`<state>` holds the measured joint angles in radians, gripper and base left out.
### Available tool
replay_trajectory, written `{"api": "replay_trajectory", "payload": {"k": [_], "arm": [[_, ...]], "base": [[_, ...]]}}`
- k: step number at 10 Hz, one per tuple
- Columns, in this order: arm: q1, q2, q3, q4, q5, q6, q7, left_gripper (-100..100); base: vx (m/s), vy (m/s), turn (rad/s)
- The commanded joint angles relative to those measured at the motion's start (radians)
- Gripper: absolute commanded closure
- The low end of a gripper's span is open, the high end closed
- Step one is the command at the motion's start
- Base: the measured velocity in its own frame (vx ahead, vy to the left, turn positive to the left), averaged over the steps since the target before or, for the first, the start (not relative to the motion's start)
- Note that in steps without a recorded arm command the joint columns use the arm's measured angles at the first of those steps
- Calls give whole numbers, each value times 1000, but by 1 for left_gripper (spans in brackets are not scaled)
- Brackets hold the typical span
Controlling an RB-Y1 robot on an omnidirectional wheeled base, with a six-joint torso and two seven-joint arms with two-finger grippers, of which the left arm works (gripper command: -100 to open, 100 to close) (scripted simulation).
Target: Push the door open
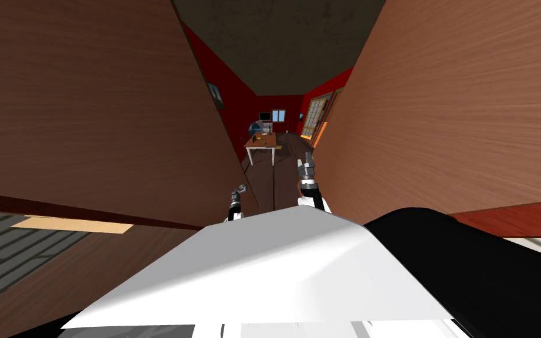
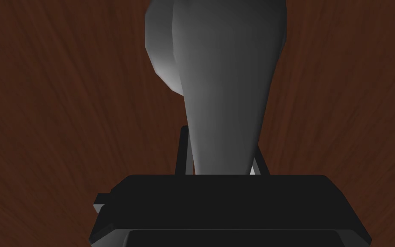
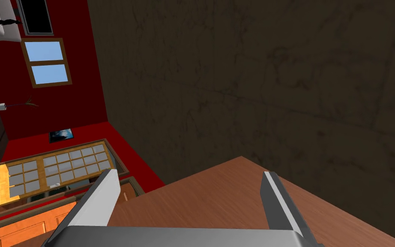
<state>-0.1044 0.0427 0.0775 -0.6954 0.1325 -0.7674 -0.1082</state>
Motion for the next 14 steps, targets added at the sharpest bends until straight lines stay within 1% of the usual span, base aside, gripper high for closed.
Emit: {"api": "replay_trajectory", "payload": {"k": [1,4,7,8,9,12,13,14], "arm": [[-9,1,29,3,14,-12,-7,100],[-11,-13,60,4,30,-11,-16,100],[-12,-29,83,5,42,-11,-23,100],[-5,-17,86,7,42,-12,-22,100],[-4,0,103,5,52,-14,-26,100],[-3,15,122,5,64,-15,-32,100],[-3,22,134,5,71,-15,-36,100],[-3,22,134,5,71,-15,-36,100]], "base": [[180,-109,86],[180,-81,70],[186,-92,70],[82,-27,56],[119,8,33],[166,-38,34],[181,-53,42],[162,-13,32]]}}
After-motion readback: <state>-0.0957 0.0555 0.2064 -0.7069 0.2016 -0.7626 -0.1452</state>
